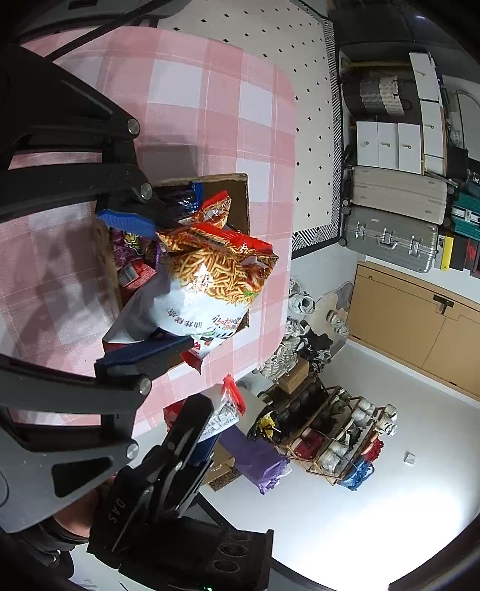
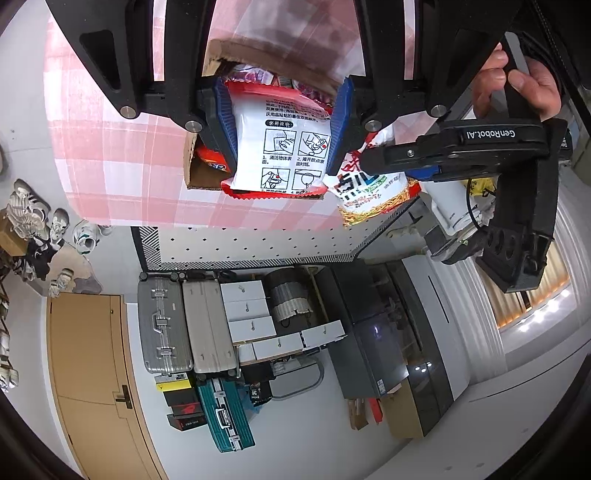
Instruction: Organize snacks
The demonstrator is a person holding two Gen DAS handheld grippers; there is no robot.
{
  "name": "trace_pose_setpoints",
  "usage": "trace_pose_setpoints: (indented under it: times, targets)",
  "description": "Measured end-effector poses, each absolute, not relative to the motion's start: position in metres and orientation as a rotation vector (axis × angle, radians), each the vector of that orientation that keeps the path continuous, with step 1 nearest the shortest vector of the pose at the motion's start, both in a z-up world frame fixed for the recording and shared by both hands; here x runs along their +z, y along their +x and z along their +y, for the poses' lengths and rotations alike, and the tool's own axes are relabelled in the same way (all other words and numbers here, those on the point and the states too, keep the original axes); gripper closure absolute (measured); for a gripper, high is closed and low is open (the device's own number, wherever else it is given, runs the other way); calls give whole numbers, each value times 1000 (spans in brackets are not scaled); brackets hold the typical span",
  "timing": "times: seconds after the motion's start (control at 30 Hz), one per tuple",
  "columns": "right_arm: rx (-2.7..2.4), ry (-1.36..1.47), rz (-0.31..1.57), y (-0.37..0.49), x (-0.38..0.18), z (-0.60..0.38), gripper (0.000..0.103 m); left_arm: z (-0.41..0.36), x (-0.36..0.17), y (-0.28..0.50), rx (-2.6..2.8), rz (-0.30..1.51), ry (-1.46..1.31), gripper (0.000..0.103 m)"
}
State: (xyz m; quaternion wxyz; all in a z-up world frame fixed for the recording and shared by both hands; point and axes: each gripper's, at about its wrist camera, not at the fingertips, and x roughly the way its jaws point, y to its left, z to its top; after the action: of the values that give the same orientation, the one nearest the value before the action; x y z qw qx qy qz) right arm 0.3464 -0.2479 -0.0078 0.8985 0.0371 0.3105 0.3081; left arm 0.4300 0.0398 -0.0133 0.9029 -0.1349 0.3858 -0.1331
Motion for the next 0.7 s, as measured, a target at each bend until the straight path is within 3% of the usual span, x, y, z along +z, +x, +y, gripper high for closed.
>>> trace_pose_setpoints:
  times: [0.4, 0.43, 0.47, 0.5, 0.53, 0.6, 0.7]
  targets:
    - [627, 75, 671, 381, -35, -243, 58, 32, -46, 465, -249, 825, -237, 55]
    - [629, 80, 669, 384, -37, -243, 52, 33, -48, 467, -254, 828, -244, 54]
    - [628, 81, 664, 387, -40, -243, 34, 34, -50, 468, -255, 830, -252, 54]
    - [628, 83, 667, 390, -44, -243, 24, 35, -51, 470, -247, 832, -262, 49]
    - [623, 94, 668, 393, -47, -244, 15, 35, -51, 471, -234, 833, -260, 34]
    - [619, 121, 652, 394, -50, -250, 15, 35, -52, 472, -215, 837, -247, 17]
    - [598, 144, 635, 394, -50, -262, 13, 36, -49, 465, -245, 800, -238, 17]
